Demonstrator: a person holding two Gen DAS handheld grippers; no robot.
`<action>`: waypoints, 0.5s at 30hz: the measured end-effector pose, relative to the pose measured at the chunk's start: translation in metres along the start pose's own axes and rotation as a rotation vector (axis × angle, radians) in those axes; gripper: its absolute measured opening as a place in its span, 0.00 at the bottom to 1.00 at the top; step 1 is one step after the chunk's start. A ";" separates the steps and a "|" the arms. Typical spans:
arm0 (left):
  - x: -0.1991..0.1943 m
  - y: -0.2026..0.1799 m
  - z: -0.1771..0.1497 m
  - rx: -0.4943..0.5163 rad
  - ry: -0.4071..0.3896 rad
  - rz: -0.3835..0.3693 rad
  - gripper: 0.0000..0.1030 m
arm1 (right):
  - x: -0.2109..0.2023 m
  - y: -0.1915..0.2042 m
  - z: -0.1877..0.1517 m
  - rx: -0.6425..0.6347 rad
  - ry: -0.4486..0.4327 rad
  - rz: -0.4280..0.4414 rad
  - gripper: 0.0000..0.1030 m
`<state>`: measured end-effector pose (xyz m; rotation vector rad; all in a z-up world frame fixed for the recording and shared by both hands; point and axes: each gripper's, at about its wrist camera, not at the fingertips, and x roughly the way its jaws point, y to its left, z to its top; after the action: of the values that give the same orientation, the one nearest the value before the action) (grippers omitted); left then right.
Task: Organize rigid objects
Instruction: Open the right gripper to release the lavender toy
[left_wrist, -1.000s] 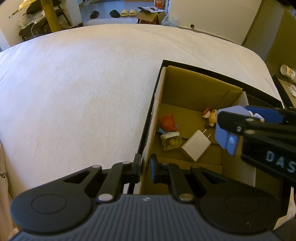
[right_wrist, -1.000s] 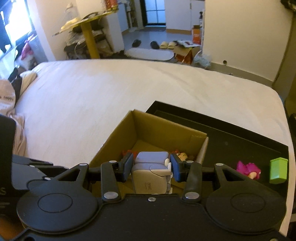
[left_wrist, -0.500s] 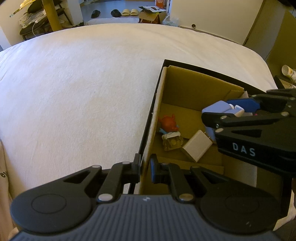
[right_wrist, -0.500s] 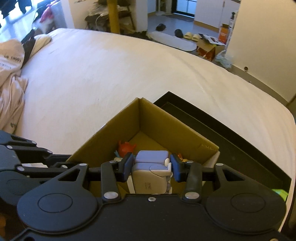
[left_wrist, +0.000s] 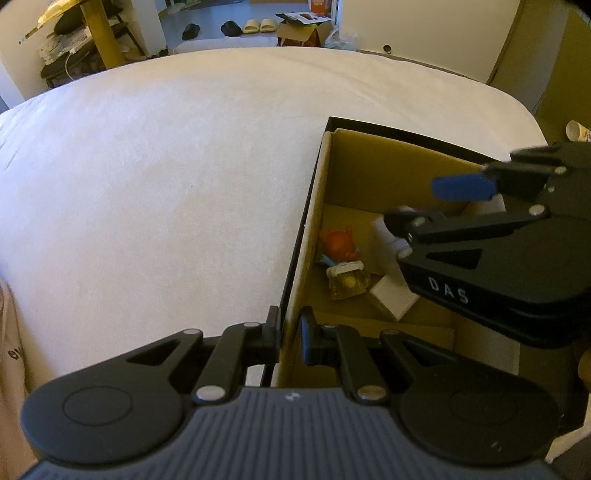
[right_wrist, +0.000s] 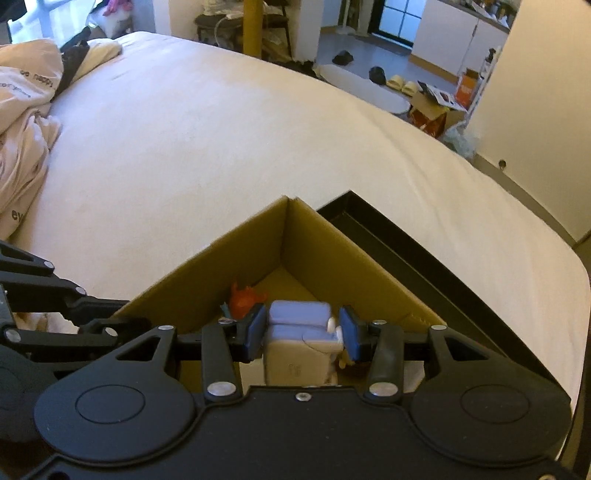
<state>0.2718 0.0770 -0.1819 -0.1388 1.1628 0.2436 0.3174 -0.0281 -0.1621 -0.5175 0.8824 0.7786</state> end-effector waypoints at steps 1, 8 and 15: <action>0.000 0.000 0.000 0.000 -0.004 0.009 0.10 | -0.001 0.000 0.001 -0.003 -0.008 -0.002 0.41; 0.001 -0.002 -0.002 0.008 -0.002 0.011 0.09 | -0.015 -0.002 -0.003 -0.003 -0.022 -0.007 0.42; 0.001 -0.003 -0.001 0.010 -0.001 0.013 0.09 | -0.034 -0.010 -0.015 0.051 -0.048 -0.020 0.42</action>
<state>0.2717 0.0742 -0.1831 -0.1227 1.1640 0.2490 0.3046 -0.0580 -0.1416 -0.4599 0.8490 0.7451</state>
